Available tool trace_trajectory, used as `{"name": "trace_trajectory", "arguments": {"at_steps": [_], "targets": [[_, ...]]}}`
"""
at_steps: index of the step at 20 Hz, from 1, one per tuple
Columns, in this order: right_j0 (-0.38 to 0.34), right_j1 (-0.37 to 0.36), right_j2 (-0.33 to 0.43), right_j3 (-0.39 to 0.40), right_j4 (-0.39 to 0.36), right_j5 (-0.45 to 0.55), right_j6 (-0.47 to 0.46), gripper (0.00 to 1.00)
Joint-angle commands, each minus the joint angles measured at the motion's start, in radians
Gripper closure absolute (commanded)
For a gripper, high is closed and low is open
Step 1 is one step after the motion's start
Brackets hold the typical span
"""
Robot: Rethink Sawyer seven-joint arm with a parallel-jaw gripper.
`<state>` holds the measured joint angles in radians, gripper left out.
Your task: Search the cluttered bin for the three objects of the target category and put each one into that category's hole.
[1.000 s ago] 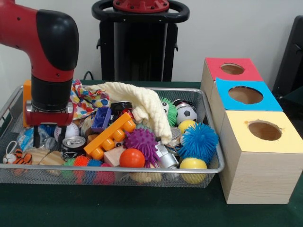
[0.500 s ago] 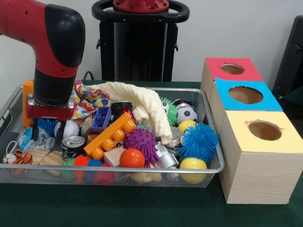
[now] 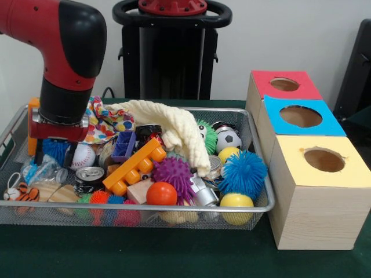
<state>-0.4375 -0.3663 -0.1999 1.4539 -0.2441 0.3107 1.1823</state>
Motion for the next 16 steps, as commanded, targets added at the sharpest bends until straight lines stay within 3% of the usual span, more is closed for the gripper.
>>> {"name": "trace_trajectory", "arguments": {"at_steps": [1,11,16], "targets": [[-0.014,0.043,0.023,0.029,0.049,0.029,0.227,0.00],[-0.193,0.060,0.281,0.092,-0.005,-0.150,0.116,0.00],[-0.198,0.082,0.288,0.067,-0.022,-0.154,0.121,0.00]]}}
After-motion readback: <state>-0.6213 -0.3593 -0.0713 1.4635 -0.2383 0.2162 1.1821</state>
